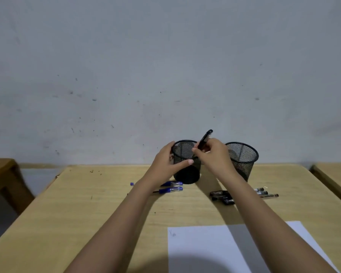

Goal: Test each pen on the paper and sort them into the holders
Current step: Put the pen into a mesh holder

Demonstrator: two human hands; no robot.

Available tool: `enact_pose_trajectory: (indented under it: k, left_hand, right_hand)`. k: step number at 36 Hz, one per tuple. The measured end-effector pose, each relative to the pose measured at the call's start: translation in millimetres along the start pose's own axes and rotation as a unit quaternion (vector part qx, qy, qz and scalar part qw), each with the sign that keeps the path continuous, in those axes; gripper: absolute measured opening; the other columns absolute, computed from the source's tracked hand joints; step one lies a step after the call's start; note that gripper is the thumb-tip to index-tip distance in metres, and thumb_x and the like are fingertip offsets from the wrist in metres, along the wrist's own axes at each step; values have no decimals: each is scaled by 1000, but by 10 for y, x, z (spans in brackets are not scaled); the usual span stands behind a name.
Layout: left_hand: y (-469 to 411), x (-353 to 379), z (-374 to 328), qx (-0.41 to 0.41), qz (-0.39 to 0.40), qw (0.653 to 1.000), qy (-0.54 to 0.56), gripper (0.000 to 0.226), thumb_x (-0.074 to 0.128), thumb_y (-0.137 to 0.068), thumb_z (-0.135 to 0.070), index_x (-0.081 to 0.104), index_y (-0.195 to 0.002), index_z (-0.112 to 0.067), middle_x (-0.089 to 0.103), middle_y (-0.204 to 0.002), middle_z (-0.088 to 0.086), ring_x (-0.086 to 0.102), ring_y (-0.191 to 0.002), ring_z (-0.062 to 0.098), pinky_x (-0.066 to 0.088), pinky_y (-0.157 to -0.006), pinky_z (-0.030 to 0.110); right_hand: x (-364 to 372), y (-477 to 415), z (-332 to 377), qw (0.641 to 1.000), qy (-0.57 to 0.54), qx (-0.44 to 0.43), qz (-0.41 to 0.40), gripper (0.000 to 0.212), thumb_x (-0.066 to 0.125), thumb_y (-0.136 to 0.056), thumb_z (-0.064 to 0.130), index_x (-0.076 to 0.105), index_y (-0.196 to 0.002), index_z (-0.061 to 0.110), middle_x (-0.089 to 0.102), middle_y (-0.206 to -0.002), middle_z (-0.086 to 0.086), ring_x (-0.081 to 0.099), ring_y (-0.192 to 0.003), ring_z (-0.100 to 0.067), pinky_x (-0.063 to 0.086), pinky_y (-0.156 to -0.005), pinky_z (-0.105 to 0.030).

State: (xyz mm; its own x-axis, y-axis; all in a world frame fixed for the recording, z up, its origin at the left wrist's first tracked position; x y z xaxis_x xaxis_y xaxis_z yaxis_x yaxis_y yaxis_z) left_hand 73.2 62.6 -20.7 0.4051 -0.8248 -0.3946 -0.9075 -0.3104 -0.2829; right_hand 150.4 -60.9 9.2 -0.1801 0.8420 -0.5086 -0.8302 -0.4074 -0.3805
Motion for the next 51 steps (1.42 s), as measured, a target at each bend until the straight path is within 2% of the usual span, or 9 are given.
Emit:
enact_pose_trajectory:
  k: [9, 14, 19, 29, 36, 41, 45, 48, 51]
  left_hand:
    - [-16, -5, 61, -13, -2, 1000, 24, 57, 75, -76, -27, 42, -122, -26, 50, -109, -20, 49, -98, -15, 41, -77, -1]
    - [-28, 3, 83, -16, 2, 1000, 21, 53, 75, -76, -26, 42, -118, -28, 52, -109, -18, 50, -98, -13, 41, -78, -1]
    - [-39, 0, 130, -24, -1, 999, 26, 72, 76, -74, -32, 39, -135, -17, 52, -126, -4, 51, -114, 5, 41, -94, 14]
    - [-24, -12, 145, -50, -4, 998, 42, 52, 73, -79, -27, 45, -122, -25, 58, -113, -12, 55, -104, -5, 46, -87, 9]
    - [-8, 7, 140, -73, -16, 996, 56, 72, 73, -78, -28, 37, -138, -14, 53, -122, -5, 50, -119, 12, 38, -108, 32]
    - [49, 22, 92, -72, -34, 996, 28, 32, 71, -81, -22, 51, -101, -35, 55, -99, -18, 54, -90, -8, 41, -94, 20]
    - [88, 20, 64, -74, -53, 996, 21, 73, 73, -77, -37, 40, -138, -15, 51, -129, -2, 50, -117, 11, 40, -98, 23]
    - [104, 18, 88, -78, -65, 995, -1, 75, 72, -75, -45, 43, -136, -13, 52, -131, 0, 51, -118, 12, 43, -90, 16]
    - [170, 32, 65, -80, -74, 994, -24, 73, 67, -79, -47, 41, -137, -12, 47, -138, 3, 44, -128, 17, 41, -102, 28]
  right_hand:
    - [30, -16, -88, 999, -27, 24, -8, 9, 69, -78, 13, 67, -86, 11, 60, -70, 2, 52, -63, -5, 38, -54, -5]
    - [16, -26, -109, 999, -29, 22, -2, 14, 69, -78, 14, 67, -91, 10, 50, -62, 4, 47, -59, -8, 38, -55, -11]
    - [-19, -10, -95, 999, -34, 12, -7, 14, 70, -78, 14, 66, -91, 9, 52, -65, -1, 47, -59, -7, 36, -52, -5]
    - [-58, 77, -73, 998, -45, 11, -33, 9, 67, -80, 12, 66, -89, 11, 64, -78, -8, 53, -66, -12, 41, -59, -15]
    - [-155, 117, -69, 997, -65, 15, -43, 13, 68, -79, 10, 65, -92, 12, 63, -79, -4, 55, -71, -11, 44, -65, -14]
    - [-261, 231, -87, 995, -87, 18, -50, 17, 64, -81, 6, 63, -98, 8, 61, -82, 1, 56, -72, -5, 42, -63, -1]
    - [-366, 382, -156, 994, -92, 22, -53, 14, 63, -80, 4, 63, -93, 10, 63, -83, -1, 57, -72, -8, 43, -63, -2]
    - [-420, 529, -249, 996, -80, 27, -33, 13, 62, -80, 2, 64, -90, 10, 65, -83, -3, 57, -72, -10, 44, -65, -5]
    - [-463, 676, -373, 998, -49, 30, -11, 12, 61, -79, 0, 66, -87, 7, 68, -85, -10, 58, -73, -13, 44, -66, -5]
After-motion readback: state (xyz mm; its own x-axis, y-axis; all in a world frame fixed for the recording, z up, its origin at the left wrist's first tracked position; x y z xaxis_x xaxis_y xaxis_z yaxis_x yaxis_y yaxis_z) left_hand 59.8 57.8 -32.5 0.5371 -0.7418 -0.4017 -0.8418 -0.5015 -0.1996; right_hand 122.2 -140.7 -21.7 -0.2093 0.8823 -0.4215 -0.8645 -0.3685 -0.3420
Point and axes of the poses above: each hand's wrist, its own y-axis away from the middle knuckle, its own x-axis out of the palm, z = x × y, the point moved 6 cm from there along -y, towards the middle knuckle
